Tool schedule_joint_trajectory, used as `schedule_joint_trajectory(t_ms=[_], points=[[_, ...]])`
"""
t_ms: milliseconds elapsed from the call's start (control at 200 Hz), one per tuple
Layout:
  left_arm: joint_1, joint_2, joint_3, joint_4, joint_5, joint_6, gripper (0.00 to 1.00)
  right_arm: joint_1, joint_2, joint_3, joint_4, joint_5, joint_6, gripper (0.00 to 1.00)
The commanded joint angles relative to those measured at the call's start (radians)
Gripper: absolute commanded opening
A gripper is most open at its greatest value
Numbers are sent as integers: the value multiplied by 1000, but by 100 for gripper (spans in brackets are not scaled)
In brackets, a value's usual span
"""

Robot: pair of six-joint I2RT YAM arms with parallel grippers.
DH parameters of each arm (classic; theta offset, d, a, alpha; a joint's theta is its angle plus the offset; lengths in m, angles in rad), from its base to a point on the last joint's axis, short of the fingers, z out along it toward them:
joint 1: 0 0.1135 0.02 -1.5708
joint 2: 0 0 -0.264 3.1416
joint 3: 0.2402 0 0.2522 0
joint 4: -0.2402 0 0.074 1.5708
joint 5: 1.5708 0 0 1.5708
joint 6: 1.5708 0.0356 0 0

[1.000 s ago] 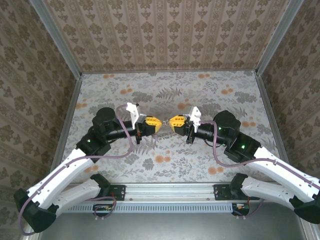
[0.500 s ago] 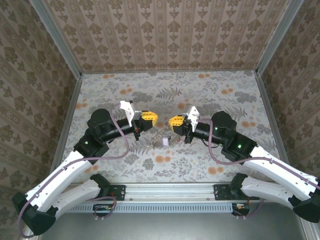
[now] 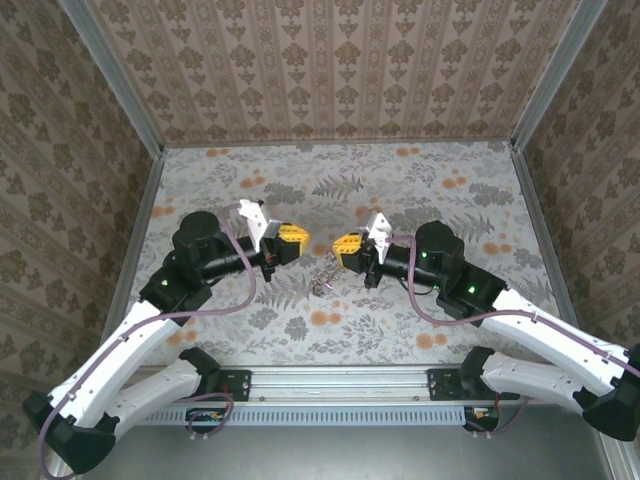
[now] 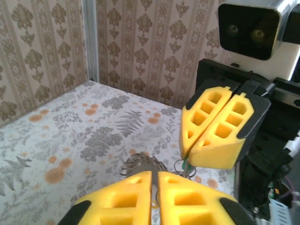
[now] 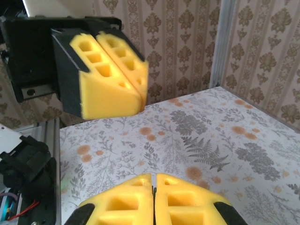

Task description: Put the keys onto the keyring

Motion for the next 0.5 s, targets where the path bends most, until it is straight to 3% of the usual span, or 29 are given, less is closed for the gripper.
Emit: schedule_joint_trajectory(t_ms=[0, 180, 490], points=[[5, -11, 62, -144, 41, 66, 23, -3, 5, 63, 12, -80, -31, 0], [3, 4, 88, -194, 131, 102, 37, -2, 21, 122, -58, -164, -74, 0], [1, 11, 103, -249, 127, 141, 39, -10, 45, 193, -124, -296, -101, 0]])
